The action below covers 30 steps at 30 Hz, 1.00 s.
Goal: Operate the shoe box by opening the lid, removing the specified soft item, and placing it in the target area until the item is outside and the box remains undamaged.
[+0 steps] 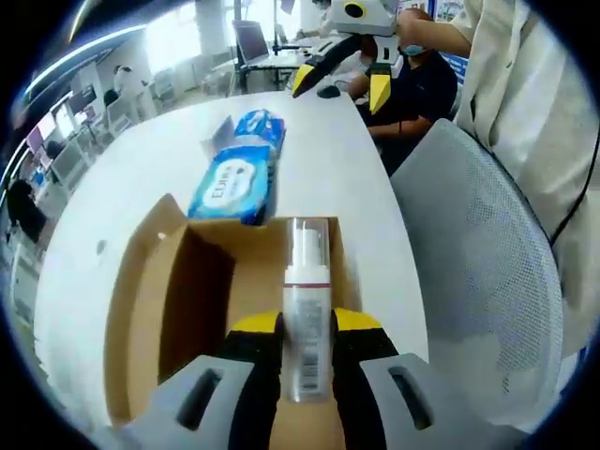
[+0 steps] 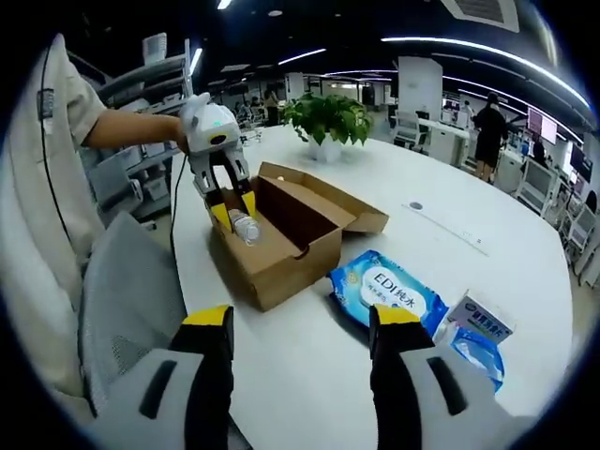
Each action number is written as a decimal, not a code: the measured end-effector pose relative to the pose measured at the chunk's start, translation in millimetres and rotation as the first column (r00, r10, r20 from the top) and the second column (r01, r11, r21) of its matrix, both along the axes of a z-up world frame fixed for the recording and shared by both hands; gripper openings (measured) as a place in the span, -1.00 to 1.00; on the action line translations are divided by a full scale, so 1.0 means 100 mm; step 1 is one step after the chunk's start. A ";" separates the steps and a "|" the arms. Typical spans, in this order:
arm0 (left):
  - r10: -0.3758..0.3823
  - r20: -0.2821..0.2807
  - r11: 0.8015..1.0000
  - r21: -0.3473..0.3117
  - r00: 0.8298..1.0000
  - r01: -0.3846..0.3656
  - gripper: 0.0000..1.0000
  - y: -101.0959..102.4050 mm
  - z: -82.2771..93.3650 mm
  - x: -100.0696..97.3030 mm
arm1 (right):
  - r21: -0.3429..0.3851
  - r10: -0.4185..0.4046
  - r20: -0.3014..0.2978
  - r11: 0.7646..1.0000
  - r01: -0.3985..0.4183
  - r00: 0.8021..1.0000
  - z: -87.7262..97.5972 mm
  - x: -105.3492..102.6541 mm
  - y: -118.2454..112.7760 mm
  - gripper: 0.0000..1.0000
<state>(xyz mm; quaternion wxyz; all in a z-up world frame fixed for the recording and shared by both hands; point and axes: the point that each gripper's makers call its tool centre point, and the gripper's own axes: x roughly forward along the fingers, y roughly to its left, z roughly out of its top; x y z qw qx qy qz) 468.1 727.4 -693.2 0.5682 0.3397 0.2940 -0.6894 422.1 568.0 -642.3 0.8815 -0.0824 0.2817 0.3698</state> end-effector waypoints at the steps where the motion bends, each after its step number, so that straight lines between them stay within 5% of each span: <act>1: -0.004 0.000 1.000 -0.007 1.000 0.004 -0.66 -0.03 0.02 -0.01 | 0.003 0.007 0.003 1.000 -0.007 1.000 0.01 0.01 0.03 0.04; 30: -0.139 -0.033 0.984 -0.119 0.990 0.134 -0.66 -0.52 0.27 -0.39 | 0.020 0.186 0.021 0.982 -0.187 0.982 0.06 -0.07 0.62 -0.32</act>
